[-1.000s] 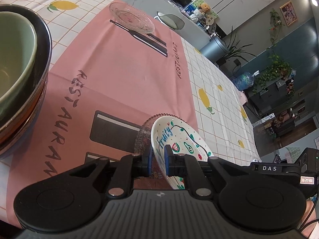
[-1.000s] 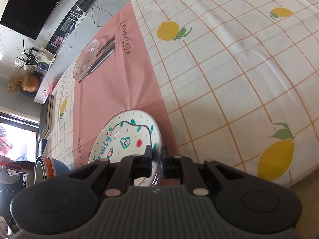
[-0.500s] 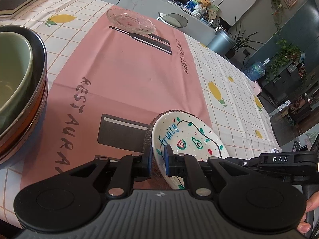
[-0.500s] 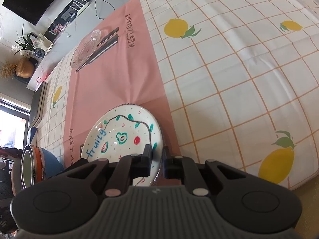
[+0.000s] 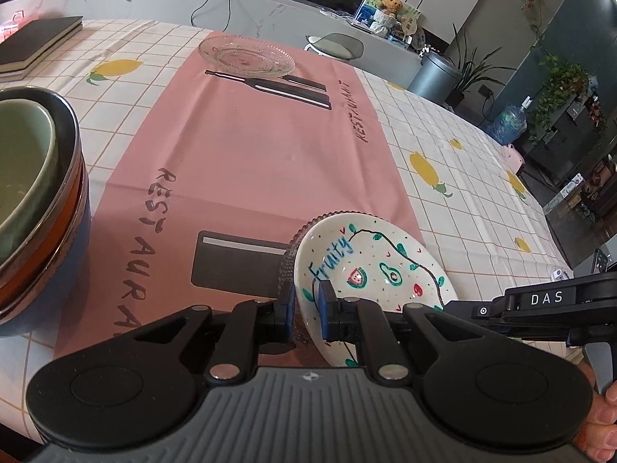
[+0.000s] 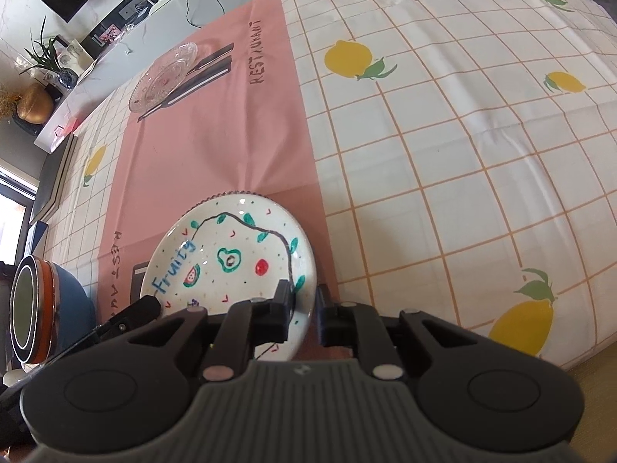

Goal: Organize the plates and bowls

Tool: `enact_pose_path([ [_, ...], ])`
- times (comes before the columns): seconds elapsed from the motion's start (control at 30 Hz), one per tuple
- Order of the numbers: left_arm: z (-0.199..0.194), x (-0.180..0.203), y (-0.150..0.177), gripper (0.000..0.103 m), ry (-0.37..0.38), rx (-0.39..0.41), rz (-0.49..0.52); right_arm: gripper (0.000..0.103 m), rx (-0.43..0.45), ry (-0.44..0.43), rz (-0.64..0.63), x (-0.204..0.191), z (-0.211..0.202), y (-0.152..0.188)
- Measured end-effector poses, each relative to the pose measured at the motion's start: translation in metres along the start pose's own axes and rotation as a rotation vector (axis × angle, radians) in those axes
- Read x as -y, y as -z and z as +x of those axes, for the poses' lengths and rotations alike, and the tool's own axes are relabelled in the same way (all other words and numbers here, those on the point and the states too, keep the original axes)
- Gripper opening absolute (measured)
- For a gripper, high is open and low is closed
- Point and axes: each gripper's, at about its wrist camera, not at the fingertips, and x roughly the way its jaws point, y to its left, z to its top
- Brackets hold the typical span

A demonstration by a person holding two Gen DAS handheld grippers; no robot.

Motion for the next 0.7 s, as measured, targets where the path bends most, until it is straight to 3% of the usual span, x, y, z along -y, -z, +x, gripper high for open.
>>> enact_pose_path([
  [0.33,0.001,0.021,0.003,0.016,-0.109,0.005,0.142,0.011,0.006,0.029,-0.042,-0.006,0.0,0.002],
  [0.63,-0.006,0.017,0.004,0.016,-0.088,0.035,0.137,0.01,0.008,0.025,-0.042,-0.006,0.001,0.003],
  [0.7,-0.013,0.012,0.002,0.023,-0.069,0.075,0.117,0.014,0.011,0.02,-0.028,-0.004,0.0,0.002],
])
